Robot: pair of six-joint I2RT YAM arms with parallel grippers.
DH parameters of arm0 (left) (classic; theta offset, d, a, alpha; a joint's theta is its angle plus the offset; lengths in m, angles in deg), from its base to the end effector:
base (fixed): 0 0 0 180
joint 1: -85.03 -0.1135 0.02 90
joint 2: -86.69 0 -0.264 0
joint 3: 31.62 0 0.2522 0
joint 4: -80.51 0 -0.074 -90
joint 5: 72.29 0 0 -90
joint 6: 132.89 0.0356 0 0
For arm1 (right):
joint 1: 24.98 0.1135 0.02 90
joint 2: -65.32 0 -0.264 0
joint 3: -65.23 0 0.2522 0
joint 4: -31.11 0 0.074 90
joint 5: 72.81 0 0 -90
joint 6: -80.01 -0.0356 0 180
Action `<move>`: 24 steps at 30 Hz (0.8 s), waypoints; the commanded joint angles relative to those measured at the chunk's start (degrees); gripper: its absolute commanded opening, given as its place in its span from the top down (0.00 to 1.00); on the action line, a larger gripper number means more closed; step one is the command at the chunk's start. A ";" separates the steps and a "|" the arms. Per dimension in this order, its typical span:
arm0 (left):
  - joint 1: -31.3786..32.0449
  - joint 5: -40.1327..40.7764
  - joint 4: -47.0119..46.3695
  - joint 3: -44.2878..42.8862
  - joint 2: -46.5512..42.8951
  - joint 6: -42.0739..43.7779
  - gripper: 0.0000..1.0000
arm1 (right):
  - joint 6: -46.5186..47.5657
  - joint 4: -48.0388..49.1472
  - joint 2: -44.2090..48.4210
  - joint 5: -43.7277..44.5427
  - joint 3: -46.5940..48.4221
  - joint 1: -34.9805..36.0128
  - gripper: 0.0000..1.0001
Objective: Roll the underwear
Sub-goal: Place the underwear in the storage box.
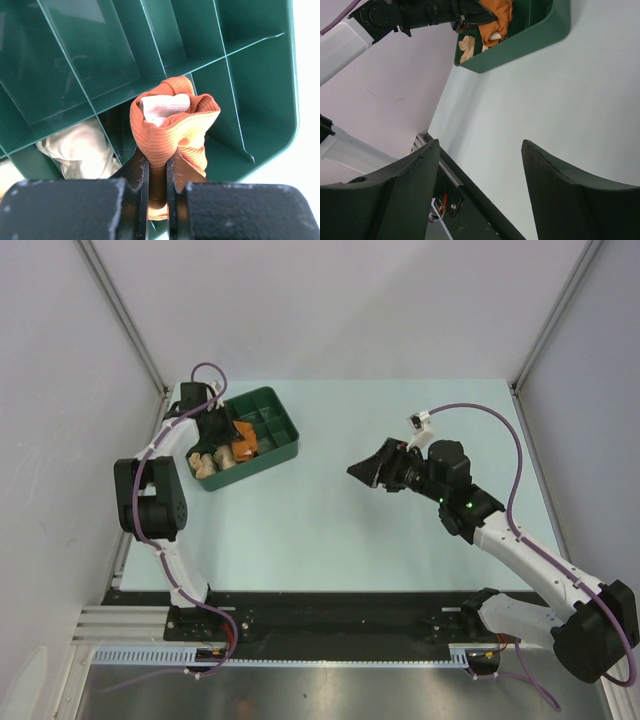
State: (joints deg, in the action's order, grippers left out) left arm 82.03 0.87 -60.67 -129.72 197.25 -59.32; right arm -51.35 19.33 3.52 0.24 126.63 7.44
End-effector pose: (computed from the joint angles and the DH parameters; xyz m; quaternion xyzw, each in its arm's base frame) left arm 0.4265 0.0120 0.2220 -0.1096 0.9281 -0.1755 0.3095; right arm 0.2081 0.1444 0.3216 -0.0323 0.7745 0.4646 0.4280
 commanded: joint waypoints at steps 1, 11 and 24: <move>-0.16 5.15 5.44 1.37 0.79 0.78 1.00 | -0.30 1.98 1.51 0.43 -0.35 -0.08 0.29; 0.10 7.08 7.11 2.24 0.71 -2.03 1.00 | -0.38 1.89 2.04 0.78 -0.70 0.09 0.30; 0.63 5.24 7.46 -0.47 3.34 -1.94 1.00 | -0.30 1.89 2.83 1.39 -1.06 0.80 0.29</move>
State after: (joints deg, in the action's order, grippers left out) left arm 82.53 4.85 -56.65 -127.93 198.17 -61.44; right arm -51.55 19.33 4.74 0.32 125.71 7.83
